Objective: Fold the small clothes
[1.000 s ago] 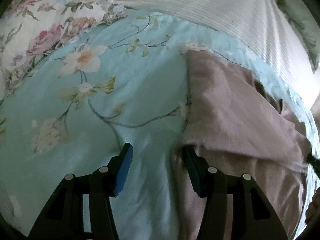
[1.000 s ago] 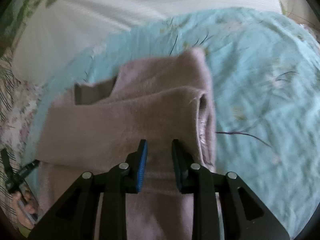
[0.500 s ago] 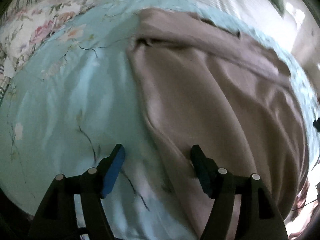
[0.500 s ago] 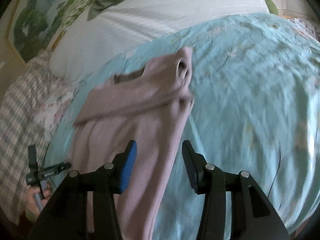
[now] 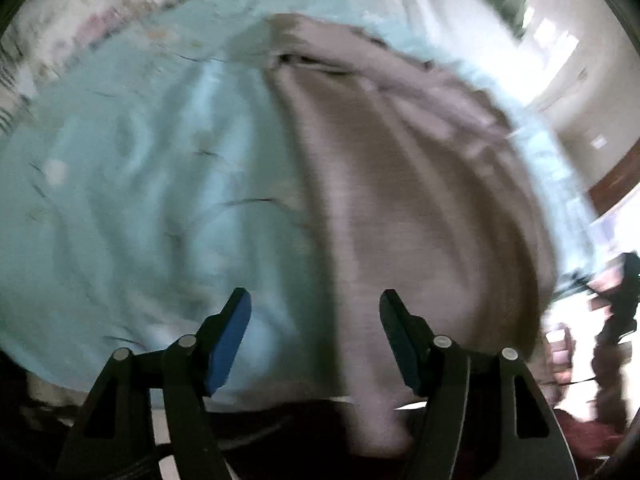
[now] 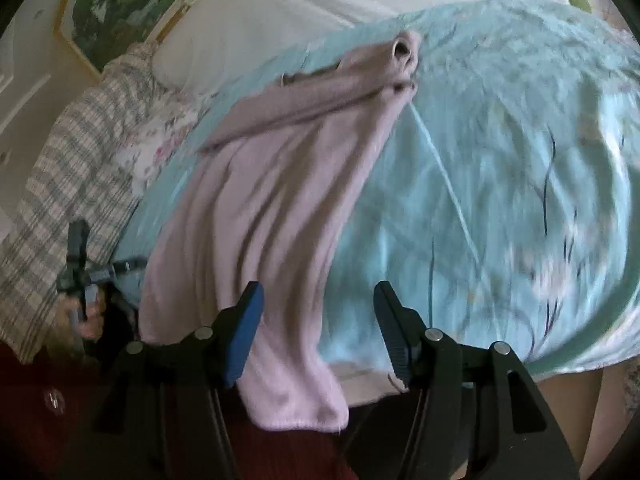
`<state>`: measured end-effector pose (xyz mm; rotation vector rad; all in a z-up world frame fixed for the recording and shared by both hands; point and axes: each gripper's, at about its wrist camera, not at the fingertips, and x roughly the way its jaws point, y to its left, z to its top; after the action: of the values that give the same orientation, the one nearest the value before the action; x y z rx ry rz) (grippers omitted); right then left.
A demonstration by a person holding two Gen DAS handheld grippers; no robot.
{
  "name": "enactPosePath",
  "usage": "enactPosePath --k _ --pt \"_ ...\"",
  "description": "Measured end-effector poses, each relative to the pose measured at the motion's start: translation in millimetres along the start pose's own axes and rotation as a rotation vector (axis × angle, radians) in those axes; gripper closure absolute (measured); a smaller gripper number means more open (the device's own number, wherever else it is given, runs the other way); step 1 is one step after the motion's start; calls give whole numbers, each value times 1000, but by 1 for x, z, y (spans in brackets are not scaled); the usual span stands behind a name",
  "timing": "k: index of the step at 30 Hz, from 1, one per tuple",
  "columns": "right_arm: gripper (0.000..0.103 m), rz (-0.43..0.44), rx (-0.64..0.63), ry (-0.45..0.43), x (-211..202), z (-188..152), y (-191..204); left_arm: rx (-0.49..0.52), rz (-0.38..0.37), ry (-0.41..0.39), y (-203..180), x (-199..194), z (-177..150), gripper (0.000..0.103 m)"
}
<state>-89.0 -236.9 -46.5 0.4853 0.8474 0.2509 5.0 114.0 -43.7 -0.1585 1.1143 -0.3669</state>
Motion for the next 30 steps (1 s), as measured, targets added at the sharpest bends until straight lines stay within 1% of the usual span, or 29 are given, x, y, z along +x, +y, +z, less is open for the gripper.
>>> enactPosePath --k 1,2,5,7,9,10,11,12,14,16,17,18,19,20,21,22,23,25,26,27,29,30 --pt "45 13 2 11 -1 -6 -2 -9 -20 4 -3 2 0 23" --pt "45 26 9 20 0 -10 -5 -7 -18 18 -7 6 -1 23" --pt "45 48 41 63 8 -23 -15 62 75 65 -20 23 -10 24" --pt "45 68 40 103 20 -31 -19 90 93 75 -19 27 -16 24" --pt "45 89 36 132 31 -36 -18 113 73 75 -17 27 -25 22" --pt "45 115 22 156 37 -39 -17 114 58 85 -15 27 -28 21" --pt "45 125 19 167 43 -41 -16 107 25 115 -11 29 -33 21" --pt "45 134 17 180 49 -43 -15 104 7 129 -8 30 -37 22" --pt "45 147 11 203 60 -46 -13 130 -19 117 -5 28 -44 23" --pt "45 160 -12 197 64 -46 -8 155 -28 115 -6 28 -46 26" --pt "53 178 -19 191 66 -45 -5 161 -26 117 -6 28 -46 28" --pt "61 190 -22 193 67 -44 -3 176 -23 121 -7 29 -47 34" --pt "75 200 -31 202 71 -43 0 193 -17 124 -6 31 -46 45" --pt "88 197 -46 217 73 -43 5 202 -13 125 -6 32 -44 54" --pt "92 202 -56 224 74 -43 7 211 -19 131 -6 32 -43 77" --pt "93 219 -62 223 71 -42 10 214 -40 144 -6 35 -41 102" --pt "94 238 -63 219 68 -41 12 208 -89 170 -6 37 -42 100" --pt "95 279 -57 196 57 -38 15 238 -86 149 -9 32 -44 100" --pt "95 298 -52 181 50 -36 15 252 -94 125 -12 25 -44 100" --pt "95 316 -42 159 41 -34 15 247 -114 82 -12 13 -45 100" --pt "96 341 -11 91 18 -29 11 203 -152 5 -4 -12 -43 100" --pt "96 347 11 48 5 -25 6 173 -164 -52 3 -30 -42 100"
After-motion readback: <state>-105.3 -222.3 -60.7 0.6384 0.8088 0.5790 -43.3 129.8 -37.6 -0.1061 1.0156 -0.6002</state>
